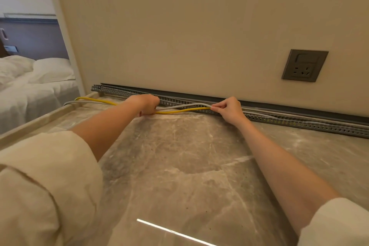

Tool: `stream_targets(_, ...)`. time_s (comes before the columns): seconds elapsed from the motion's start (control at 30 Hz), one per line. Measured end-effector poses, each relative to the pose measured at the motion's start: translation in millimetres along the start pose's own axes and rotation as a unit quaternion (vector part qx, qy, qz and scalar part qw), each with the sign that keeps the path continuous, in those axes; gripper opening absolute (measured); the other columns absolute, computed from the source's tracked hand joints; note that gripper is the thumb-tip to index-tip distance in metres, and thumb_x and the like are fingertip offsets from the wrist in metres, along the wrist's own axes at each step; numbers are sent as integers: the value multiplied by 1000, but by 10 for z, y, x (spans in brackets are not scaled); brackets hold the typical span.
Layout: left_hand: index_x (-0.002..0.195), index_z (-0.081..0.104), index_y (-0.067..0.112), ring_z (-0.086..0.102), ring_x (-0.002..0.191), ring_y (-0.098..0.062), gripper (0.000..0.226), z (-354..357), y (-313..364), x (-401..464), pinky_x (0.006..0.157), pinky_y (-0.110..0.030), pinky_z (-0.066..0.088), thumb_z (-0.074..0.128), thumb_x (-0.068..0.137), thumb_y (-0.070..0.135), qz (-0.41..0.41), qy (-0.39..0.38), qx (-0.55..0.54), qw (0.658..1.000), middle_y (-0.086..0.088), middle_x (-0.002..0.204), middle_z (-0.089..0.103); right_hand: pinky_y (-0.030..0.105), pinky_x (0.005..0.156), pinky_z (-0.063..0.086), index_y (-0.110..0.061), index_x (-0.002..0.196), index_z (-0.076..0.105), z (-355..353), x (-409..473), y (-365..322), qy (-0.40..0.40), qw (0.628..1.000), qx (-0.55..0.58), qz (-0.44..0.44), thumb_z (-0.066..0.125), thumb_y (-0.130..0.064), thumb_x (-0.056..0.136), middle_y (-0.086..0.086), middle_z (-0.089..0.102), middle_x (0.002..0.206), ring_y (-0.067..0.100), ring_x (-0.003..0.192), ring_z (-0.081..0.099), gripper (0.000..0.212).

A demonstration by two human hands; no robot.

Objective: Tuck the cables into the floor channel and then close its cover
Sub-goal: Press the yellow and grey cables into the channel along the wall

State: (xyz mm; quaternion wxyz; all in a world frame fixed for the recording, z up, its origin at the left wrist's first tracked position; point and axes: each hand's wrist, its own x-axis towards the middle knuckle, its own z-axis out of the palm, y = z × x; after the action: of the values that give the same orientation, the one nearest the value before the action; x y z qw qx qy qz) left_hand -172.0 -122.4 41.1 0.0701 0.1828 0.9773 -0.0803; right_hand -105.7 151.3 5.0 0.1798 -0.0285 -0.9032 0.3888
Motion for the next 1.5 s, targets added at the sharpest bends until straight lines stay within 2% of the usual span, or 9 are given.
stream_targets(0.07, 91, 48, 6, 60, 48, -21, 8, -30, 65, -30, 50, -32, 53, 41, 91, 1, 7, -12, 57, 998, -5, 72, 50, 25, 75, 43, -6, 102, 74, 3, 1, 6, 2, 1000, 5, 0, 72, -17, 83, 13, 74, 99, 12, 85, 60, 23)
stream_targets(0.2, 107, 52, 1, 53, 43, -16, 20, -183, 49, -38, 37, -26, 44, 41, 92, -6, 19, 27, 107, 994, -5, 75, 49, 27, 75, 45, -6, 102, 74, -26, 12, 11, -7, 1000, 14, 0, 72, -17, 82, 13, 74, 97, 13, 85, 61, 23)
stream_targets(0.33, 115, 51, -1, 62, 96, -34, 26, -471, -30, 34, 75, -38, 50, 39, 93, -5, 54, 151, 149, 976, -20, 113, 61, 26, 70, 41, -5, 100, 75, -16, 10, 43, -3, 1000, 27, -4, 73, -17, 82, 13, 75, 92, 13, 80, 58, 22)
stream_targets(0.4, 116, 51, 0, 58, 106, -35, 26, -540, -27, 112, 81, -39, 47, 40, 93, -5, 67, 180, 155, 969, -20, 116, 60, 28, 70, 43, -5, 101, 75, -11, 15, 52, -3, 1000, 29, -1, 72, -18, 82, 15, 74, 91, 15, 79, 58, 22)
stream_targets(0.87, 101, 66, -1, 63, 94, -36, 20, -48, -159, 436, 81, -42, 50, 49, 90, -1, 51, 244, -1, 969, -22, 103, 69, 18, 64, 39, -6, 103, 74, 35, 52, 84, 11, 1000, 23, -8, 70, -18, 84, 11, 74, 92, 10, 76, 58, 23)
stream_targets(1.07, 96, 72, 1, 65, 88, -35, 15, -20, -89, 412, 74, -43, 55, 61, 87, 6, 27, 290, 24, 956, -16, 102, 66, 19, 57, 39, -7, 98, 76, 63, 48, 90, 37, 999, 29, -2, 68, -23, 85, 7, 72, 77, 5, 60, 52, 22)
stream_targets(1.23, 92, 70, 3, 65, 85, -33, 17, 56, -71, 406, 65, -39, 49, 56, 92, 12, 39, 294, 49, 954, -15, 94, 70, 22, 67, 42, -5, 91, 77, 102, 45, 115, 88, 996, 27, -15, 74, -16, 80, 11, 75, 85, 7, 66, 58, 16)
stream_targets(1.37, 93, 68, 5, 63, 78, -32, 29, 116, -28, 366, 56, -35, 43, 47, 96, 26, 104, 298, 105, 943, -11, 92, 63, 24, 67, 41, -10, 90, 78, 168, 47, 113, 125, 991, -35, -25, 72, -17, 81, 9, 74, 87, 11, 66, 59, 13)
stream_targets(1.5, 123, 60, 13, 58, 98, -31, 36, 187, -8, 349, 77, -40, 49, 53, 91, 28, 140, 275, 13, 951, -11, 108, 59, 33, 71, 47, -11, 99, 69, 227, -17, 55, 113, 971, -183, -107, 59, -12, 90, 10, 63, 97, 26, 89, 60, 14)
